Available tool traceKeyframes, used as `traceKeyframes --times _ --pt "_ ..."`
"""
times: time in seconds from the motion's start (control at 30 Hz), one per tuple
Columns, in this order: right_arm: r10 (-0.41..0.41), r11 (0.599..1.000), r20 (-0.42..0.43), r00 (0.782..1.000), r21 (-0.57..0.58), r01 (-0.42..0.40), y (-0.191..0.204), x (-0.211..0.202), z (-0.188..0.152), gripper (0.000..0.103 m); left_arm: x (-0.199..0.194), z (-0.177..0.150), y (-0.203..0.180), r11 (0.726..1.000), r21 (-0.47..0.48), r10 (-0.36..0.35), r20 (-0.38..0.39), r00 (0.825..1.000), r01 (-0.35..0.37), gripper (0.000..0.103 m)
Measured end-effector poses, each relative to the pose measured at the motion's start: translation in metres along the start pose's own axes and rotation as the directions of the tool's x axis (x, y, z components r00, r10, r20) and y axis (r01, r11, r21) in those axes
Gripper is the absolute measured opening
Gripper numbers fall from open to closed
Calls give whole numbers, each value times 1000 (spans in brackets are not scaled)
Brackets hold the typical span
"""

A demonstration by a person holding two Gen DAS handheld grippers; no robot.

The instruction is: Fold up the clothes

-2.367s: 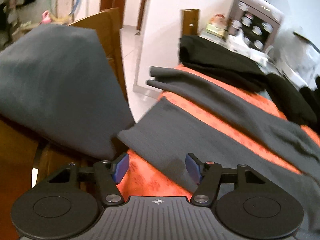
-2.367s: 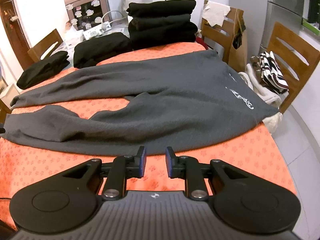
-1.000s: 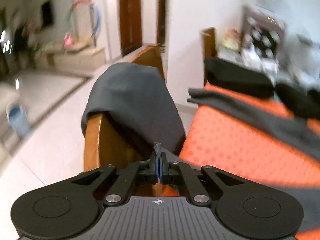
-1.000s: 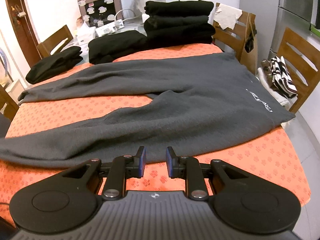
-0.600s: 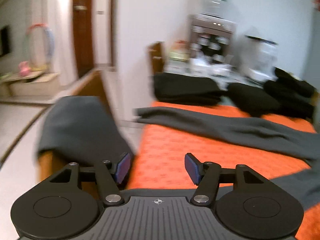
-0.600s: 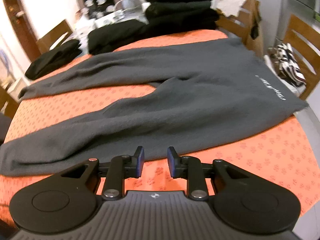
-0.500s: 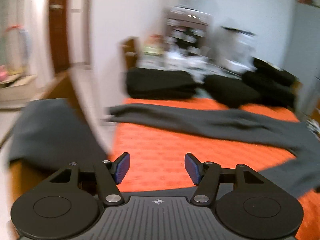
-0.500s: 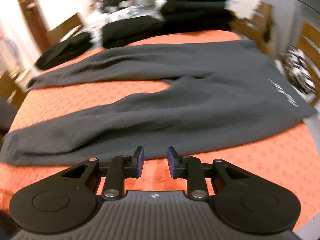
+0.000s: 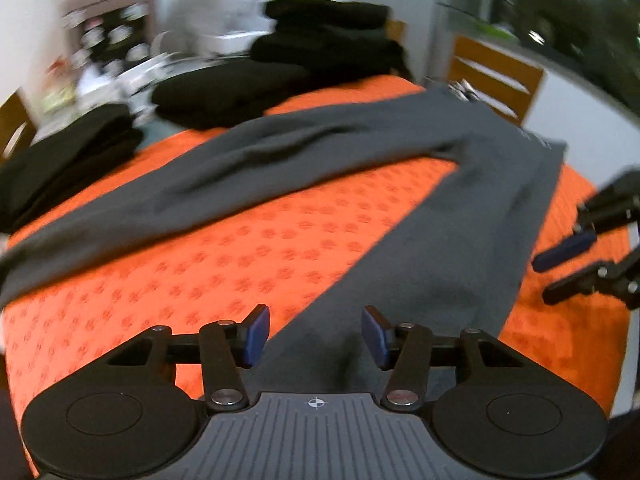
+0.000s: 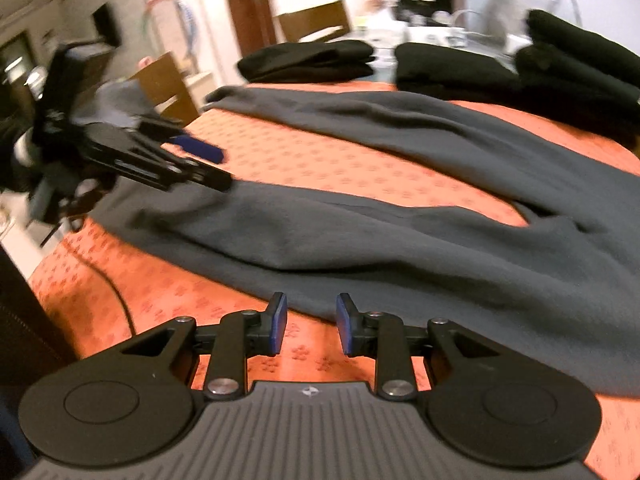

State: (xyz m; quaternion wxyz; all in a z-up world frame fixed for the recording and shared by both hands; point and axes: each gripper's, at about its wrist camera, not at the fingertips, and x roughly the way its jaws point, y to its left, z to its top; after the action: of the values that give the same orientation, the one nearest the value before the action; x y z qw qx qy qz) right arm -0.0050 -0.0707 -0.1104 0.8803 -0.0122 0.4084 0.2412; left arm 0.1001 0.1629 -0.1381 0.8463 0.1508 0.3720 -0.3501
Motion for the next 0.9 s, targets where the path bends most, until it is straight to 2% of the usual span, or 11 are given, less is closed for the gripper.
traceKeyframes --times 0.07,0.1,0.17,0.27,0.33,0.37,0.47,0.63,0.9 --pt "1 1000 0 1000 -29 -1 5 4 1 32 11 5 -7 998 56 -3 -8 1000 3 53" --pt "2 999 -3 1000 -44 -2 7 7 1 33 16 7 -10 996 84 -4 -10 1000 5 46" --pt "2 997 -17 1000 -82 -3 10 16 1 33 23 11 -17 991 131 -6 -17 1000 8 41" --pt "5 994 -29 1000 -110 -8 14 25 1 33 31 14 -22 984 177 -11 -26 1000 16 37" --pt "14 993 -31 999 -113 -17 16 29 0 33 33 16 -25 979 202 -23 -21 1000 27 24" --pt "18 993 -33 999 -113 -22 16 31 0 33 34 17 -27 975 219 -22 -19 1000 26 7" --pt "15 993 -31 999 -117 -19 16 33 -2 33 34 17 -27 971 239 -15 -2 1000 15 6" --pt "22 994 -21 1000 -104 -24 15 31 -5 33 31 24 -14 984 177 -12 20 1000 8 6" --pt "21 989 -39 999 -146 -26 18 33 -2 33 45 29 7 999 40 -24 -10 1000 24 8"
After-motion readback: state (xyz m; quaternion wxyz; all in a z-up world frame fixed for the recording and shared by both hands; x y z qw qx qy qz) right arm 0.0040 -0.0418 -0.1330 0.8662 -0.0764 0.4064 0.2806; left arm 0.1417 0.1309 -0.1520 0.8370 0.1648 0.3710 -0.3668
